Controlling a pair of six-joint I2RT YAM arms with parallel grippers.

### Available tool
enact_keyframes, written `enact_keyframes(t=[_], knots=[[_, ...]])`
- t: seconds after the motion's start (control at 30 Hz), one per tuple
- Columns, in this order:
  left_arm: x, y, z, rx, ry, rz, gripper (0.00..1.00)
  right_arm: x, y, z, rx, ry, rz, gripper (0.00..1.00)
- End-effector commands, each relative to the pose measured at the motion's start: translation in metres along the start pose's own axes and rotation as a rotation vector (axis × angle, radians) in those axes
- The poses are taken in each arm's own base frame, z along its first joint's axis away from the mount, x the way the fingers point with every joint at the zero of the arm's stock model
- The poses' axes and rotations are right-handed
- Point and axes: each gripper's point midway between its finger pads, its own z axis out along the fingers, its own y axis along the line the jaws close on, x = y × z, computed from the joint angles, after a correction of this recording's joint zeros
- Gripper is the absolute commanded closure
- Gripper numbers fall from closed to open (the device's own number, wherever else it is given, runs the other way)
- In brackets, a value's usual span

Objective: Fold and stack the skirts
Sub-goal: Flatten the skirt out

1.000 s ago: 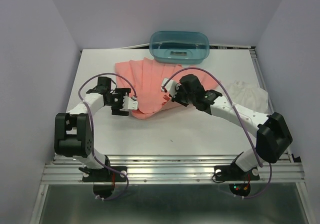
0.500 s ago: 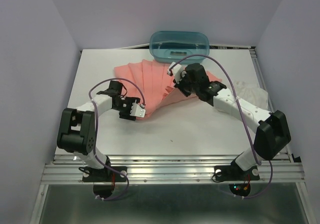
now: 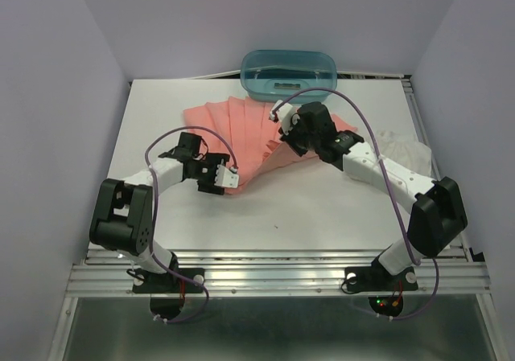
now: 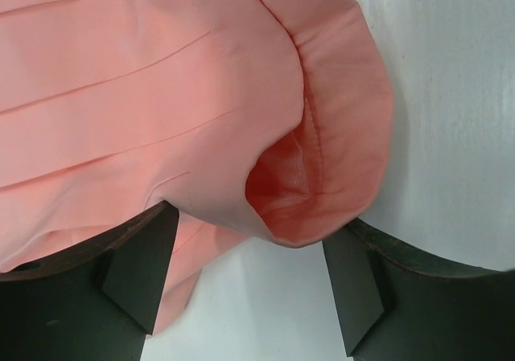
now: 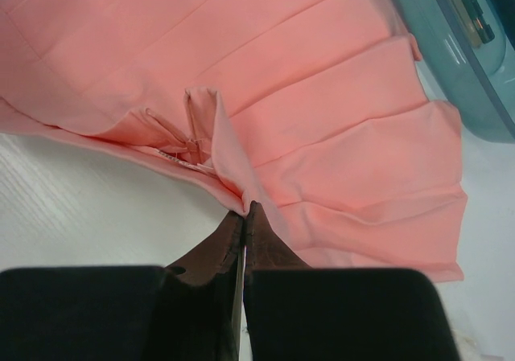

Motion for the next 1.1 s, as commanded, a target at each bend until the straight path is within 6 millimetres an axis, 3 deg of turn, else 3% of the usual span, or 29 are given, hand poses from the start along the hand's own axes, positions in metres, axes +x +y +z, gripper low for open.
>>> enact_keyframes(t=[0.0, 0.17, 0.3, 0.43, 0.6, 0.77, 0.93, 1.07], knots=[[-0.017, 0.002, -0.002, -0.023, -0.045, 0.03, 0.18, -0.025, -0.017, -0.006, 0.043, -0.069, 0.021, 0.99], [-0.024, -0.01, -0.001, -0.019, -0.057, 0.041, 0.19, -0.023, -0.017, -0.005, 0.043, -0.064, 0.019, 0.99], [-0.03, -0.005, -0.011, -0.117, -0.061, 0.06, 0.07, -0.022, -0.016, -0.007, 0.043, -0.062, 0.019, 0.99], [-0.03, -0.011, -0.018, -0.145, -0.043, 0.078, 0.07, -0.02, -0.018, -0.006, 0.042, -0.061, 0.027, 0.99], [-0.031, 0.005, -0.027, -0.246, -0.021, 0.116, 0.02, -0.019, -0.017, -0.005, 0.034, -0.061, 0.027, 0.99], [-0.03, 0.007, -0.023, -0.242, -0.008, 0.146, 0.02, -0.017, -0.016, -0.005, 0.035, -0.055, 0.025, 0.99], [-0.038, 0.002, -0.018, -0.16, -0.049, 0.181, 0.11, -0.017, -0.019, -0.007, 0.046, -0.054, 0.017, 0.99], [-0.041, -0.026, -0.005, -0.035, -0.035, 0.269, 0.28, -0.016, -0.027, -0.009, 0.063, -0.054, 0.023, 0.99]])
